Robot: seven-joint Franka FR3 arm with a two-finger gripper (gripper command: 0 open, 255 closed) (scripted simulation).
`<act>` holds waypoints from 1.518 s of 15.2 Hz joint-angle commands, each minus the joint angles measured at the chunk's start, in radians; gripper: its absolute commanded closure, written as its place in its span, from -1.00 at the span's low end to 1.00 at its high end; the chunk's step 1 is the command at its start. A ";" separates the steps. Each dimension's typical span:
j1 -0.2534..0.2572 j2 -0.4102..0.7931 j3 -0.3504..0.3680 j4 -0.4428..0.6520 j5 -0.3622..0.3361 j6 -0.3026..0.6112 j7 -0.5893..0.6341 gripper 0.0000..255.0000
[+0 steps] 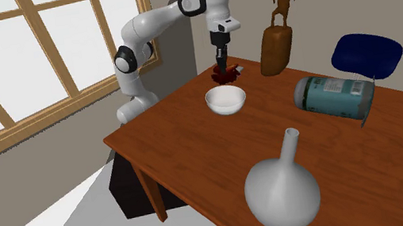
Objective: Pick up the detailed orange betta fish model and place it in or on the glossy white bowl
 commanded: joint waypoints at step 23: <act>-0.019 -0.135 -0.029 -0.335 0.055 0.211 -0.035 -1.00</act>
